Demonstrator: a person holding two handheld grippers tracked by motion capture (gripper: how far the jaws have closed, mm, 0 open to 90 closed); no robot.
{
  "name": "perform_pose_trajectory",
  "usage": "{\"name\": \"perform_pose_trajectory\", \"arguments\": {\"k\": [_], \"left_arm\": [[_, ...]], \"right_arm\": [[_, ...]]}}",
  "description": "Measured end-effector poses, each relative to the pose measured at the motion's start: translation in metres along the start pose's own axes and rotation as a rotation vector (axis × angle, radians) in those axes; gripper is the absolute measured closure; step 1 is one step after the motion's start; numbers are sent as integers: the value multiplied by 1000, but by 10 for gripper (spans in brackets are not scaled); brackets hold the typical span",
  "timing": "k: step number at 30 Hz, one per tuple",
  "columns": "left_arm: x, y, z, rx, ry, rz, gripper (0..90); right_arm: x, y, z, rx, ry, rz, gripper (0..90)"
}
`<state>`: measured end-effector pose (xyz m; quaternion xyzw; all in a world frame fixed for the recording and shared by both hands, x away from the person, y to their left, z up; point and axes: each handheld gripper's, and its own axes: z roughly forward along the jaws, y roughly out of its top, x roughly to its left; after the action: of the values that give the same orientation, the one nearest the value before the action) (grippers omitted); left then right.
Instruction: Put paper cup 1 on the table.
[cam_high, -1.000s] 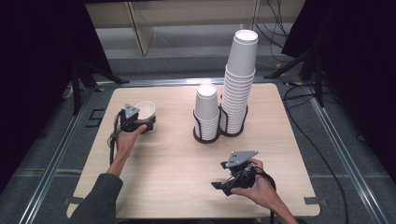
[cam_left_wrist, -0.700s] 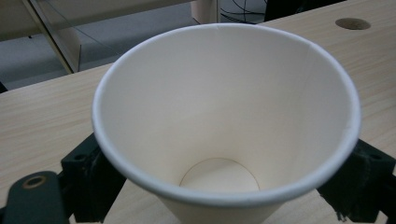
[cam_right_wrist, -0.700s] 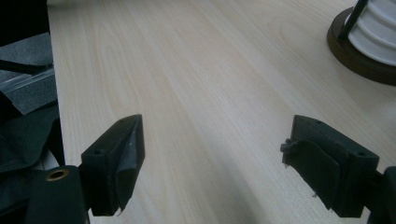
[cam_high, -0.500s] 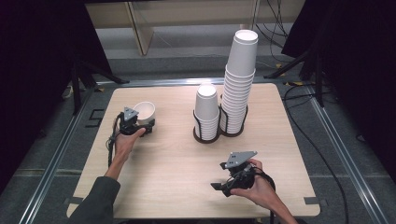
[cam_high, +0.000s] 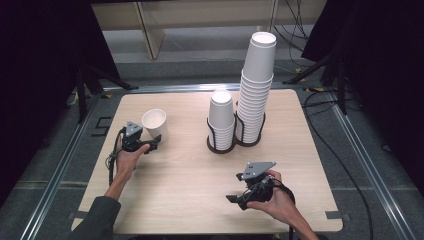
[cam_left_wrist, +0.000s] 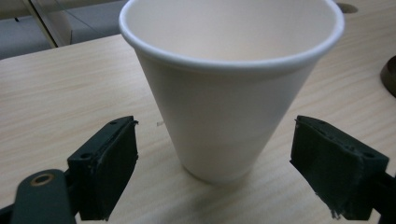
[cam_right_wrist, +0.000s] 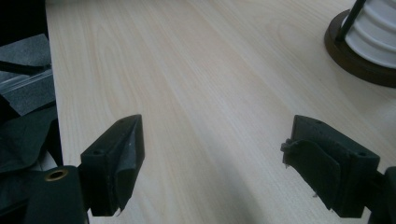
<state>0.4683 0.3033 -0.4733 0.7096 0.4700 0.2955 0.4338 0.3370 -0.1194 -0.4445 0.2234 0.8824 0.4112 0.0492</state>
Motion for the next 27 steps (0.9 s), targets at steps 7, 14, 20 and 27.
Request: {"name": "perform_pose_trajectory", "arguments": {"k": [7,14,20,27], "left_arm": [[-9,-1,-23,-12,-21,3,143],[-30,0,-50,-36,-41,37,143],[-53,-1,-74,-61,-63,56,144],[-73,-10,-90,-79,-130,69,143]], "right_arm": [[-2,0,-3,-15,-16,9,197],[-5,0,-6,-31,-32,25,196],[-7,0,-8,-44,-49,35,197],[-14,-3,-14,-54,-89,80,202]]}}
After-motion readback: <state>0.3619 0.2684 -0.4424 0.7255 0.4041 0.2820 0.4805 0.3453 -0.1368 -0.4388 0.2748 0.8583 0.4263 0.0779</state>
